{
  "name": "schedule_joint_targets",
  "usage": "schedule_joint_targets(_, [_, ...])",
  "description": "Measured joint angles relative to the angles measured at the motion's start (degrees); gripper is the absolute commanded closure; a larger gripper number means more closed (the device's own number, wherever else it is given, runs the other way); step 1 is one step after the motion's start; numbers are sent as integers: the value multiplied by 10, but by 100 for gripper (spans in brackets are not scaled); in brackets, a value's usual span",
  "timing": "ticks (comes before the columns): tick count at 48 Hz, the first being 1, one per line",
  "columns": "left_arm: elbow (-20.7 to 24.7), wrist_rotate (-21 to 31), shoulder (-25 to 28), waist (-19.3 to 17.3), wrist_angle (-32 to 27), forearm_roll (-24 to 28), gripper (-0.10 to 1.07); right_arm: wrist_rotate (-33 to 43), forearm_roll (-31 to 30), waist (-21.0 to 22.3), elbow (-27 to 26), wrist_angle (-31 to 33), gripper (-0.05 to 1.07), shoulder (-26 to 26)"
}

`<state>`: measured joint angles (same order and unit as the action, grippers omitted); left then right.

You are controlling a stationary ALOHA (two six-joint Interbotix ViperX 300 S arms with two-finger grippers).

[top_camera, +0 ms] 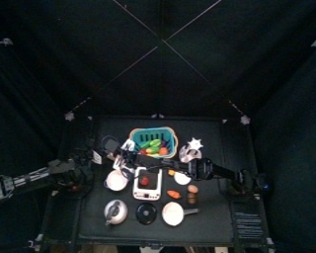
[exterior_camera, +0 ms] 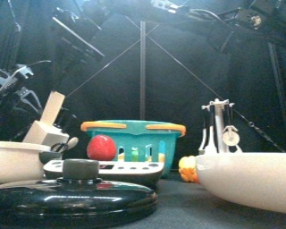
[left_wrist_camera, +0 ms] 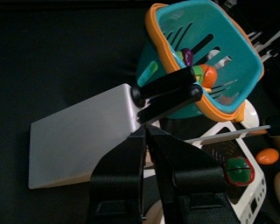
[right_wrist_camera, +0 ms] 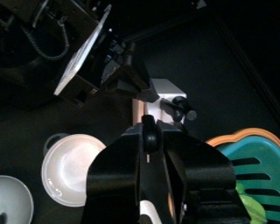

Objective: Pull out cleaver

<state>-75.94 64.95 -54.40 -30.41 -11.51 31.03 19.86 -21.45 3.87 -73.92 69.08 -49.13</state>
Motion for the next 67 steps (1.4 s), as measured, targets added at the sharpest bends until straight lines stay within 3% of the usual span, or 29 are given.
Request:
schedule_joint_targets(12, [-1,1,-1,0,0,0,48,-25,-11,-16,-87,58,53,-26])
schedule_joint_targets(21, [0,0,-1,0,0,0,48,-43,-18,-24,-224,122,53,-78])
schedule_joint_targets(24, [0,0,-1,0,0,0,48,-43,-18,-25,-244,130,53,-84])
schedule_joint_targets(67, [8,-1,-12,0,-5,27,48,-43,-18,-26,-256,133,53,-84])
